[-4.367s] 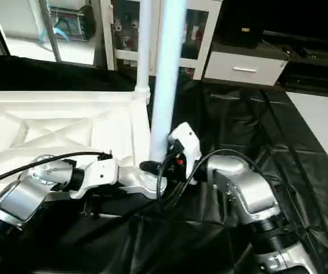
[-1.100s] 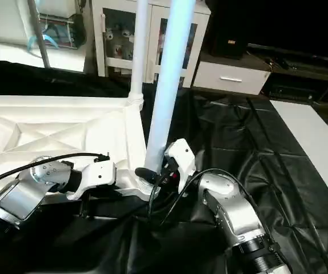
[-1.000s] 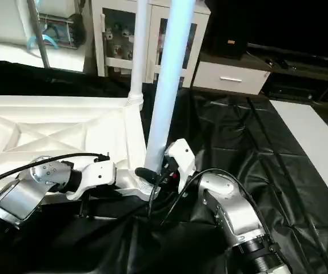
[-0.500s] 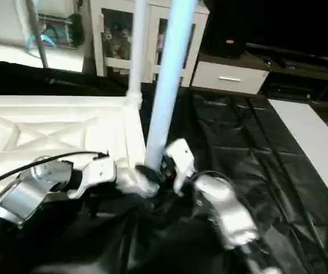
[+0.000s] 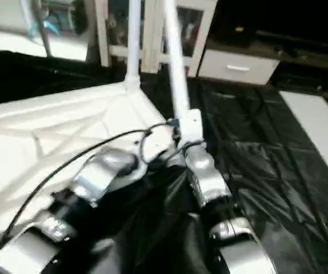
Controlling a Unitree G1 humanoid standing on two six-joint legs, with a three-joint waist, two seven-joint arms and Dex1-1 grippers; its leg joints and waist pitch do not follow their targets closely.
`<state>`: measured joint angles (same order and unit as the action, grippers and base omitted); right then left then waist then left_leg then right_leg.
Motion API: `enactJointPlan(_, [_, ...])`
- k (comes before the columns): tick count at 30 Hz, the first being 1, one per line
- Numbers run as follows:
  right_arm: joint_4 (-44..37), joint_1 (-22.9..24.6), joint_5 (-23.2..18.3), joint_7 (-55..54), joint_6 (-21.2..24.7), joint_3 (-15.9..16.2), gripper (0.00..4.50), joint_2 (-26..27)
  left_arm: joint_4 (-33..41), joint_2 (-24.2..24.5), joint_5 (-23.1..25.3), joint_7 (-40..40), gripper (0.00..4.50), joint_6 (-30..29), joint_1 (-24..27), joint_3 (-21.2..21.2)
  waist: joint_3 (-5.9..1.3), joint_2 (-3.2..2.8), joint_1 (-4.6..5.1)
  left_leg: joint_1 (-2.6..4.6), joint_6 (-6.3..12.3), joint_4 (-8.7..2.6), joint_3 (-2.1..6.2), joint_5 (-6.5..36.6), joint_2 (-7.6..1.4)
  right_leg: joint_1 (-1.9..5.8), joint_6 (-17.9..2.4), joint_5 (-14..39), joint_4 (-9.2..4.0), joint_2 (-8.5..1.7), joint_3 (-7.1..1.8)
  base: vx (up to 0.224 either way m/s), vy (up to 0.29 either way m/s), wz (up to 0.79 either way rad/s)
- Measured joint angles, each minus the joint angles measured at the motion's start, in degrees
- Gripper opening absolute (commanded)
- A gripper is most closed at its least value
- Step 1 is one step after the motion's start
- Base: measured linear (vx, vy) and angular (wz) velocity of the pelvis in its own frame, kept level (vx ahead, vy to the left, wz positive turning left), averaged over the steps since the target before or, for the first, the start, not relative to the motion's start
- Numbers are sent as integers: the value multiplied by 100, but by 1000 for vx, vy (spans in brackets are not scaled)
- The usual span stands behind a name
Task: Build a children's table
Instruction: Insert table leg to table base
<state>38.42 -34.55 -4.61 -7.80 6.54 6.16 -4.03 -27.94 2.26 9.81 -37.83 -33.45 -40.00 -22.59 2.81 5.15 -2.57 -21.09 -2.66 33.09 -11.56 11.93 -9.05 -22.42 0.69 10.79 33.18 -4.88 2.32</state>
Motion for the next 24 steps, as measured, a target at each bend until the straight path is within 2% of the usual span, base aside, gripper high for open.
enactJointPlan(2, [53,-63,-27,-69,-129,-163,187,73,-69,38,15,49,0,102,-83,0,3,-6,-13,-24,81,-7,-2,-65,-13,-43,5,6,32,17,-3,59,-23,-2])
enactJointPlan(6, [-138,-19,-388,232,-559,-447,186,255,-69,377,88,32,0,569,-97,-45,23,-34,3,-46,82,-10,-7,-68,-54,-80,0,9,44,54,-4,0,0,0])
enactJointPlan(8, [-413,118,-644,544,-721,-517,186,314,-60,671,164,-125,0,1027,-63,-123,50,-55,18,-46,71,-4,-12,-75,-67,-95,-13,17,80,62,-3,0,0,0])
enactJointPlan(11, [-1207,477,-1174,1127,-677,-756,186,148,276,1452,143,-774,0,1990,213,-253,106,-117,-15,-45,52,-4,-16,-86,-81,-101,-18,19,100,70,0,0,0,0])
enactJointPlan(15, [-2178,563,-1756,1786,-252,-977,186,-188,625,2000,-21,-1534,0,2374,487,-199,114,-129,-81,-34,41,4,-26,-99,-84,-102,-30,26,126,69,-3,0,0,0])
enactJointPlan(20, [-3220,934,-2148,2879,393,-617,186,-735,1050,2341,-339,-2151,0,2536,810,-222,112,-127,-157,-23,36,14,-31,-96,-84,-86,-33,28,127,64,-4,0,0,0])
enactJointPlan(23, [-3610,1391,-2316,3522,760,-487,186,-1300,1313,2689,-552,-2535,0,2543,967,-213,112,-127,-214,-15,33,17,-32,-96,-84,-83,-34,28,134,64,-7,0,0,0])
enactJointPlan(24, [-3611,1445,-2359,3605,838,-519,186,-1335,1329,2719,-571,-2577,46,2518,984,-188,113,-129,-207,-11,31,21,-34,-97,-84,-83,-34,28,144,64,-12,0,0,0])
